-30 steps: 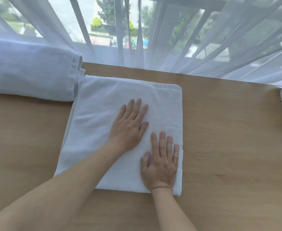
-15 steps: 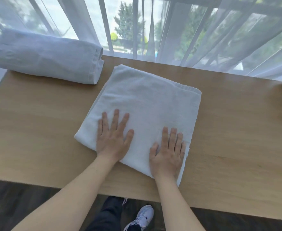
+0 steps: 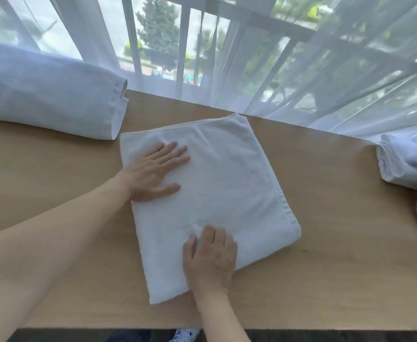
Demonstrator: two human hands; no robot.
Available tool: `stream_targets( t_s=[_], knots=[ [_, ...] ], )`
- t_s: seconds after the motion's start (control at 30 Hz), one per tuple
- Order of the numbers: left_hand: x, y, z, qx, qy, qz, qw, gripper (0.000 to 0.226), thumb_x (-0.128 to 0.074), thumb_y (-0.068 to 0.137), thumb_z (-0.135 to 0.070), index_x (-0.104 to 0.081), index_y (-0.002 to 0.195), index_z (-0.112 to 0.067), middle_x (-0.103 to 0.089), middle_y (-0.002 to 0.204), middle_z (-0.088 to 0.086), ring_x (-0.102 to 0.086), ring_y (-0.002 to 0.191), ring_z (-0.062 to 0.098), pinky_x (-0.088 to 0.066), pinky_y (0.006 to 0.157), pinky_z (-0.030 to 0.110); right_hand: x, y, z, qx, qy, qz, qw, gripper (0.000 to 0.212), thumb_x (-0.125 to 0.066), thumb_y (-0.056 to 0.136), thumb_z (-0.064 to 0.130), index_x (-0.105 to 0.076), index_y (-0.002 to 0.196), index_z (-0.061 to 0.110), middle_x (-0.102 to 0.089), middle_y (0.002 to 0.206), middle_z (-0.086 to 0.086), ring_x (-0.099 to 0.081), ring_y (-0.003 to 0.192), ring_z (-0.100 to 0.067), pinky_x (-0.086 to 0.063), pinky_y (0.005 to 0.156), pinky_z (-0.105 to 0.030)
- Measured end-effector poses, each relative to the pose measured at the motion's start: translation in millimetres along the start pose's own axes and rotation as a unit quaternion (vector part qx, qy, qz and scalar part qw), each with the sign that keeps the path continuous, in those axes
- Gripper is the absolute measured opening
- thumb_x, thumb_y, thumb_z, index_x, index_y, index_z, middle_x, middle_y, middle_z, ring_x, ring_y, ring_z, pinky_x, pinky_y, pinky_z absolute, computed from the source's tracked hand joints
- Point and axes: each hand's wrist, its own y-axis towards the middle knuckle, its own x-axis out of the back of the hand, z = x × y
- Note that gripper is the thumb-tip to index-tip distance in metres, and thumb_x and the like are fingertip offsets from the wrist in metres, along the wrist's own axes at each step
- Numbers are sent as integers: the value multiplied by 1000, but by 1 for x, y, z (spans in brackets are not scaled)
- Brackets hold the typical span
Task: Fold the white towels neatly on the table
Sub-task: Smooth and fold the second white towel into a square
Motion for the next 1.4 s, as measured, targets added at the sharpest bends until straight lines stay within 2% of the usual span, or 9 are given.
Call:
stream_targets(
  t_s=[0.13, 0.27, 0.37, 0.53, 0.63, 0.7, 0.83, 1.0, 1.4],
  knots=[
    [13, 32, 23, -15, 27, 0, 1000, 77, -19, 93, -71, -7, 160, -34, 5, 167, -10, 14, 153, 15, 11, 124, 36, -6, 25, 23, 39, 54, -6, 998, 13, -66, 75, 25, -58, 76, 15, -50, 64, 0, -50, 57, -22, -41, 52, -32],
    [17, 57, 10, 85, 115, -32, 989, 67, -15, 100, -60, -6, 160, -31, 4, 168, 0, 10, 154, 24, 11, 123, 44, -4, 39, 43, 15, 82, 35, 996, 16, -56, 79, 26, -49, 66, 19, -46, 56, 3, -46, 49, -18, -40, 44, -31],
    [4, 45, -23, 159, 64, -61, 983, 61, -26, 106, -44, -18, 160, -15, -4, 167, 10, 0, 154, 34, 4, 124, 48, 1, 50, 38, -46, 121, 58, 990, 21, -55, 86, 32, -47, 69, 22, -49, 56, 6, -49, 51, -17, -41, 43, -31],
    [-33, 9, -88, 221, -3, -60, 973, 70, -17, 101, -47, -18, 157, -6, -9, 166, 14, -3, 153, 41, -10, 123, 56, 0, 105, 9, -30, 159, 29, 986, 19, -49, 93, 28, -61, 103, 19, -61, 104, 3, -56, 102, -22, -41, 93, -42],
    [-30, 10, -88, 224, 16, -66, 972, 71, -18, 99, -48, -24, 157, -7, -15, 165, 14, -8, 152, 42, -15, 122, 56, -9, 146, -7, 41, 120, 115, 985, 39, -47, 100, 29, -49, 139, 23, -37, 154, 1, -24, 149, -19, -9, 122, -45],
    [-28, 11, -86, 220, 28, -65, 973, 72, -18, 98, -49, -23, 157, -8, -14, 166, 13, -8, 152, 42, -15, 122, 56, -15, 172, -16, 80, 85, 161, 980, 48, -38, 104, 39, -33, 151, 34, -11, 166, 7, 2, 154, -11, 8, 123, -43],
    [-35, 13, -88, 212, 46, -103, 971, 71, -29, 96, -45, -32, 154, -5, -23, 163, 17, -17, 150, 44, -22, 119, 59, -25, 211, -42, 127, 34, 215, 968, 58, -21, 103, 54, -3, 157, 44, 11, 167, 14, 21, 150, -5, 18, 120, -41],
    [-39, 15, -84, 212, 61, -152, 963, 68, -37, 95, -42, -37, 153, -6, -29, 160, 19, -25, 148, 42, -26, 119, 56, -31, 261, -73, 106, 36, 223, 968, 62, -17, 100, 60, -3, 157, 43, 7, 167, 13, 15, 152, -9, 14, 122, -37],
    [-38, 17, -85, 226, 63, -169, 957, 68, -40, 92, -43, -38, 153, -11, -31, 161, 11, -26, 150, 34, -27, 120, 52, -41, 304, -110, 5, 79, 159, 984, 57, -27, 101, 54, -37, 152, 29, -23, 165, 2, -11, 153, -17, -5, 124, -43]
  ],
)
